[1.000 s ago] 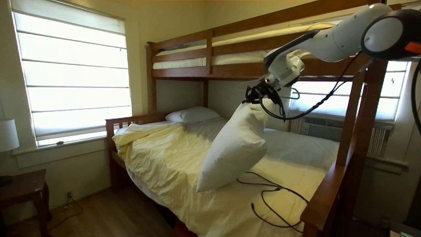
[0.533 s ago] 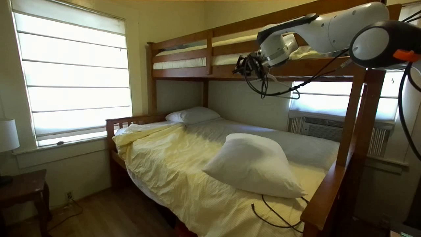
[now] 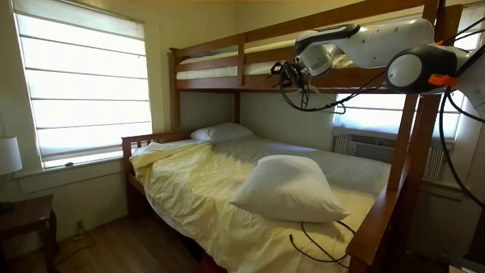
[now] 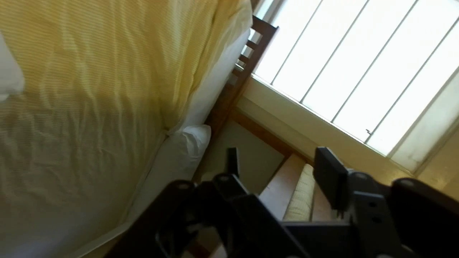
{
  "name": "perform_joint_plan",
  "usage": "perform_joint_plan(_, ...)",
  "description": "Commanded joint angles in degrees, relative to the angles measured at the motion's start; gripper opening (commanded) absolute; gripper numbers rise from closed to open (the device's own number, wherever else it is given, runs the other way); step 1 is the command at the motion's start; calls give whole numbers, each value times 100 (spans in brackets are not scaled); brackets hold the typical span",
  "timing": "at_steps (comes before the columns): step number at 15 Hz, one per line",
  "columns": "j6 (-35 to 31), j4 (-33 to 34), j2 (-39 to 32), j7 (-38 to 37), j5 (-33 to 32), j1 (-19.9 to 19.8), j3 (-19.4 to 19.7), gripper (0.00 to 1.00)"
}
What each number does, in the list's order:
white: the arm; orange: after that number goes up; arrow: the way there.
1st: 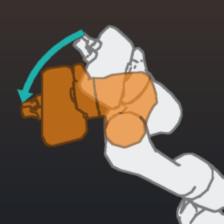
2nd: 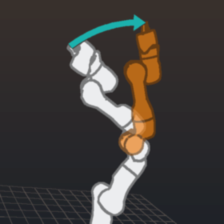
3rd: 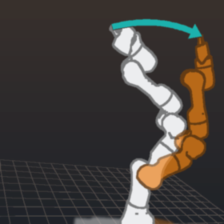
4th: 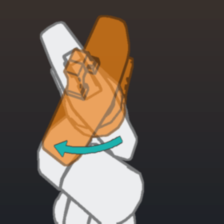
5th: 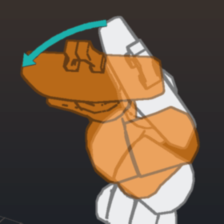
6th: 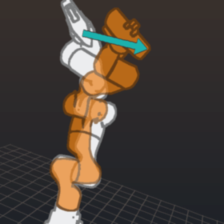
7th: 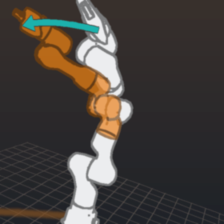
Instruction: Move the pillow to the left
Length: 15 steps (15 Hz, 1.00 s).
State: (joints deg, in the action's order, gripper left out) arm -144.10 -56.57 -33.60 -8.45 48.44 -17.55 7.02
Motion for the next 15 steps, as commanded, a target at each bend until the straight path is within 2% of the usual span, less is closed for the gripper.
perform_joint_plan(1, 899, -583, 301, 205, -426, -65, 206, 88)
perform_joint_plan(3, 1318, -938, 426, 380, -598, -32, 283, 99)
perform_joint_plan(6, 1814, -1422, 573, 461, -1110, 63, 505, 100)
perform_joint_plan(10, 1555, -1933, 518, 106, -1961, 243, 996, 100)
perform_joint_plan(15, 1571, -2455, 562, -130, -2269, 320, 1344, 100)
